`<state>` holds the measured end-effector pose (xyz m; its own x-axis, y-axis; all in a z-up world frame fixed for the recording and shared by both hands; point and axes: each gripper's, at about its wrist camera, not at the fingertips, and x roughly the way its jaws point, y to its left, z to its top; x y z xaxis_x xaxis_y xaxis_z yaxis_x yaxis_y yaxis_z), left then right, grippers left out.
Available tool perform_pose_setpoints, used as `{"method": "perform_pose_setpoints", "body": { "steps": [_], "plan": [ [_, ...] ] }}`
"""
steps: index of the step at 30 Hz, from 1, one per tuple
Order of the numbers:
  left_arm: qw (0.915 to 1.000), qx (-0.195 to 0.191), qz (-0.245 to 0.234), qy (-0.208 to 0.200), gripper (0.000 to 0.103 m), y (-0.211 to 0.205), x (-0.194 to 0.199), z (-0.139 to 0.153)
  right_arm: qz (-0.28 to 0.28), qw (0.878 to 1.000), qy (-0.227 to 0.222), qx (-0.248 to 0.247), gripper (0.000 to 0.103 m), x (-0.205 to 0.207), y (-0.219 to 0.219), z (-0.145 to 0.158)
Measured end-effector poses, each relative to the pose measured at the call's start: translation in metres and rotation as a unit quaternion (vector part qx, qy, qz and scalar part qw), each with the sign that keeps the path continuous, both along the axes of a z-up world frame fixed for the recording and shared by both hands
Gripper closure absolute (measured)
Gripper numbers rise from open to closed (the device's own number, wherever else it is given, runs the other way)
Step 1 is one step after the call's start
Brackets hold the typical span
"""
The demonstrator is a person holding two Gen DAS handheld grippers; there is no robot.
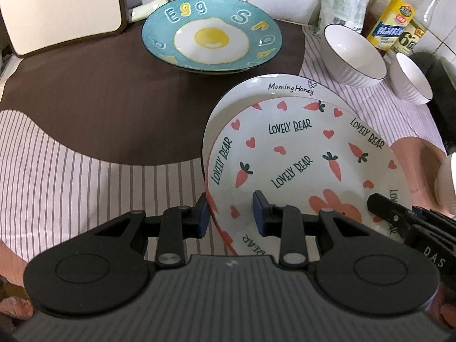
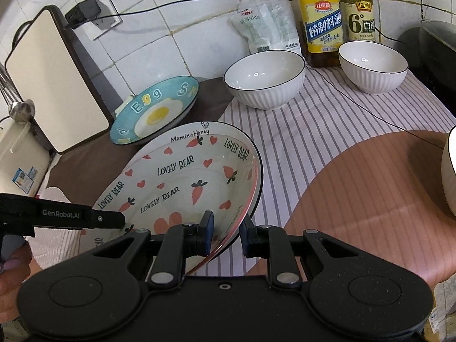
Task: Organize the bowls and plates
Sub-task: 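Lift the bunny plate with both grippers and lower it onto the white plate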
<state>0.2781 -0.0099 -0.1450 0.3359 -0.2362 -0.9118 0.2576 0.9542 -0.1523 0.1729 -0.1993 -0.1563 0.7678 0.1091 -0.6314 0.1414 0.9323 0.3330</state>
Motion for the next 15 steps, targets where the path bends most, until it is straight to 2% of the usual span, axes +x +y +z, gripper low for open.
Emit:
{"method": "perform_pose_setpoints", "body": {
  "steps": [8, 15],
  "plan": [
    [0.9996, -0.007, 0.022, 0.013, 0.074, 0.001, 0.000, -0.007, 0.003, 0.999, 0.003, -0.040, 0.078, 0.005, 0.004, -0.002],
    [0.9997, 0.012, 0.022, -0.006, 0.074, -0.005, -0.006, -0.006, 0.014, 0.996, -0.005, -0.089, 0.074, 0.012, 0.009, -0.002]
  ]
}}
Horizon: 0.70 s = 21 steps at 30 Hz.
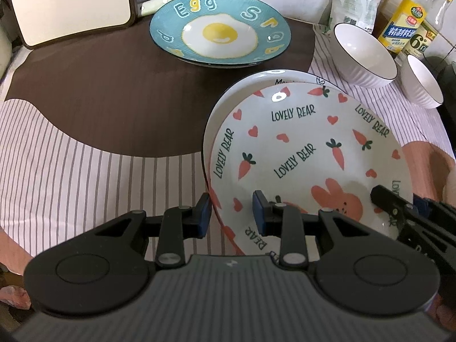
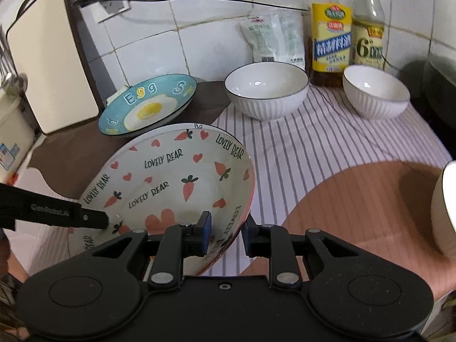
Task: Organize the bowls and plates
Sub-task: 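Lift the bunny plate with both grippers and lower it onto the white plate, then open both grippers, move to the teal Egg plate and grasp its rim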
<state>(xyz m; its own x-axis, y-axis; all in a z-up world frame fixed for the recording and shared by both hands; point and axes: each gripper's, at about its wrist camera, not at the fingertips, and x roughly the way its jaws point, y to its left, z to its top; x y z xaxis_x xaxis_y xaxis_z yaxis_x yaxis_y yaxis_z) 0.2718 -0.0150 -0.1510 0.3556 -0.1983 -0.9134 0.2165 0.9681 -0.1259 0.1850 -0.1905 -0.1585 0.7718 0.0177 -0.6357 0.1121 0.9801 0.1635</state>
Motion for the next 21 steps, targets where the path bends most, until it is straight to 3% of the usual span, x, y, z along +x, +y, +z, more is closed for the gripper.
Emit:
{"method": "perform_pose_setpoints", "body": {
  "steps": [5, 11, 21],
  "plan": [
    [0.9999, 0.011, 0.002, -0.008, 0.075, -0.003, 0.000, -0.001, 0.009, 1.000, -0.009, -0.027, 0.073, 0.004, 0.000, -0.003],
    [0.9998, 0.012, 0.011, -0.009, 0.077, -0.002, -0.001, -0.001, 0.012, 1.000, -0.013, -0.016, 0.073, 0.010, -0.008, -0.003],
    [0.9979, -0.019, 0.007, -0.062, 0.077, 0.022, -0.007, 0.047, 0.060, 0.995, -0.082, 0.003, 0.073, 0.000, -0.011, 0.058]
  ]
}}
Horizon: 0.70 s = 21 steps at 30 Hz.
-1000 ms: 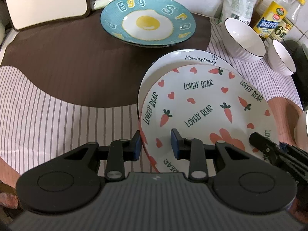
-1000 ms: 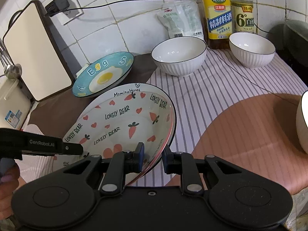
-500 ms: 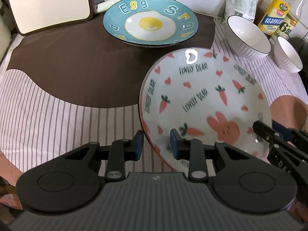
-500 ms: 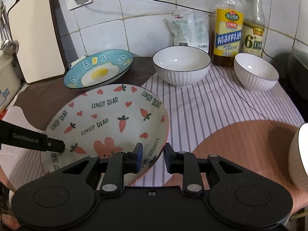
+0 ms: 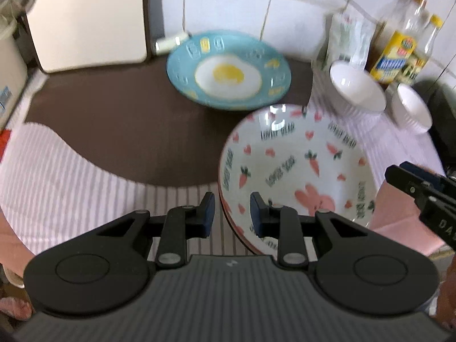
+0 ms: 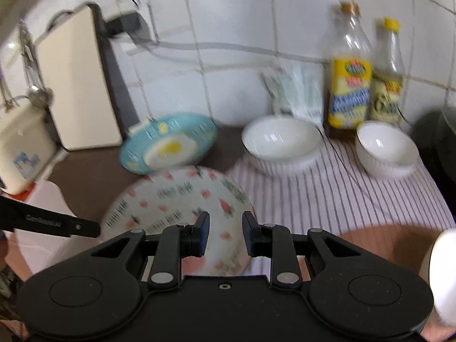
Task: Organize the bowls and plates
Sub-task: 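Open both grippers, move to the teal Egg plate and grasp its rim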
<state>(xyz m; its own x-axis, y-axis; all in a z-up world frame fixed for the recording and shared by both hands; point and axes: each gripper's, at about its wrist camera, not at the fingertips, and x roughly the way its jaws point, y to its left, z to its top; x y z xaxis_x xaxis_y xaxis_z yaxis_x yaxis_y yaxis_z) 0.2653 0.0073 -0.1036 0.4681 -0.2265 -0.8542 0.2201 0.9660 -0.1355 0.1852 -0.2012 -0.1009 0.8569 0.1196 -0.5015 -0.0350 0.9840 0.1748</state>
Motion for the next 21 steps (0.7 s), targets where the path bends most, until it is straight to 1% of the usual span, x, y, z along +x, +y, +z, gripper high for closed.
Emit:
{"method": "perform_pose_setpoints", "body": {
  "steps": [4, 7, 9, 11, 13, 14, 16, 19, 21],
  "plan": [
    [0.9993, -0.015, 0.005, -0.033, 0.077, 0.014, 0.004, 0.025, 0.035, 0.999, -0.022, 0.033, 0.069, 0.008, 0.002, 0.027],
    [0.9978, -0.024, 0.008, -0.062, 0.075, 0.025, 0.010, 0.042, 0.065, 0.996, -0.034, 0.056, 0.062, 0.022, 0.006, 0.038],
    [0.9964, -0.032, 0.008, -0.079, 0.073, 0.031, 0.015, 0.048, 0.077, 0.994, -0.043, 0.064, 0.055, 0.032, 0.009, 0.039],
    [0.9950, -0.039, 0.012, -0.092, 0.073, 0.037, 0.023, 0.051, 0.080, 0.994, -0.048, 0.065, 0.051, 0.048, 0.013, 0.034],
    [0.9934, -0.048, 0.017, -0.103, 0.071, 0.042, 0.032, 0.050, 0.073, 0.994, -0.045, 0.065, 0.050, 0.067, 0.016, 0.025],
    [0.9927, -0.051, 0.019, -0.108, 0.068, 0.044, 0.039, 0.047, 0.070, 0.994, -0.043, 0.070, 0.050, 0.075, 0.016, 0.021],
    [0.9917, -0.053, 0.026, -0.114, 0.062, 0.047, 0.049, 0.041, 0.064, 0.994, -0.030, 0.079, 0.050, 0.097, 0.016, 0.009],
    [0.9903, -0.057, 0.034, -0.122, 0.060, 0.050, 0.065, 0.030, 0.050, 0.996, -0.012, 0.074, 0.050, 0.125, 0.018, -0.007],
    [0.9894, -0.060, 0.038, -0.126, 0.052, 0.051, 0.077, 0.021, 0.039, 0.996, 0.003, 0.075, 0.050, 0.138, 0.018, -0.014]
  ]
}}
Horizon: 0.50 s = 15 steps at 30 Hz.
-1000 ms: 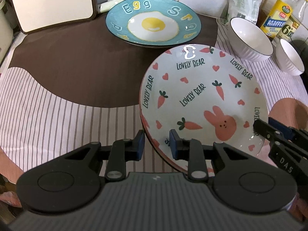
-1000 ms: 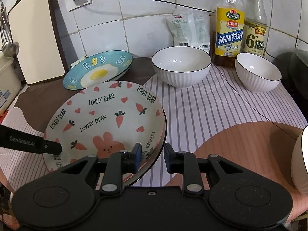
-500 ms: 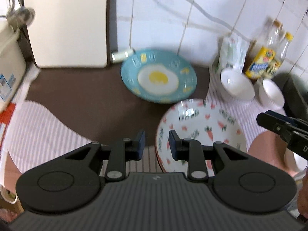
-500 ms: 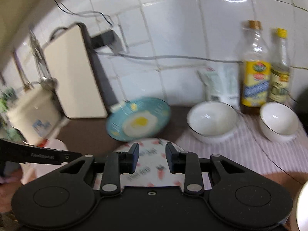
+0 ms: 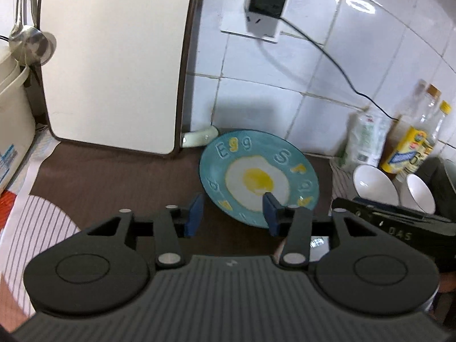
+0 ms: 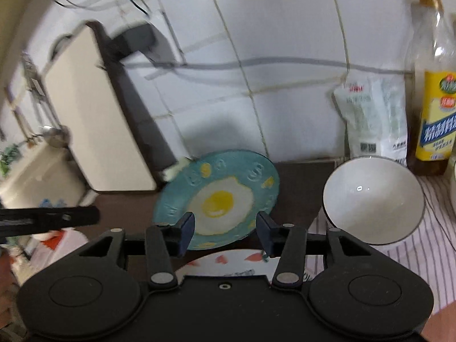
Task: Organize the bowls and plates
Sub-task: 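Open both grippers, move to the teal Egg plate and grasp its rim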
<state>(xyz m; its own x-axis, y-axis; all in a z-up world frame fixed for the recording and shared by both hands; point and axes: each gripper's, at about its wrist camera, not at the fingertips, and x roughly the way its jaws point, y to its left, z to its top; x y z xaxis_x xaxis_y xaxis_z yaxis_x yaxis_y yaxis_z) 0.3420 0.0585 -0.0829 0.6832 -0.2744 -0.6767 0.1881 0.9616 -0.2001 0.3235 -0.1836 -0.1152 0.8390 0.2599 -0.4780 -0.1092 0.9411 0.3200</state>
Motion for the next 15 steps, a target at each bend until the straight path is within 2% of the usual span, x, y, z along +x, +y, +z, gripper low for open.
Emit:
{"method": "perform_pose_setpoints", "body": {
  "steps": [5, 9, 15],
  "plan": [
    [0.9999, -0.012, 0.009, 0.004, 0.047, 0.000, 0.028, -0.023, -0.023, 0.999, 0.027, -0.011, 0.050, 0.026, 0.001, -0.012],
    [0.9995, -0.019, 0.016, 0.017, 0.045, 0.001, 0.048, -0.042, -0.020, 0.999, 0.040, -0.012, 0.050, 0.040, 0.005, -0.017],
    [0.9992, 0.001, 0.018, 0.036, 0.045, -0.003, 0.075, -0.069, -0.039, 0.997, 0.067, -0.012, 0.050, 0.060, 0.008, -0.028]
  ]
}}
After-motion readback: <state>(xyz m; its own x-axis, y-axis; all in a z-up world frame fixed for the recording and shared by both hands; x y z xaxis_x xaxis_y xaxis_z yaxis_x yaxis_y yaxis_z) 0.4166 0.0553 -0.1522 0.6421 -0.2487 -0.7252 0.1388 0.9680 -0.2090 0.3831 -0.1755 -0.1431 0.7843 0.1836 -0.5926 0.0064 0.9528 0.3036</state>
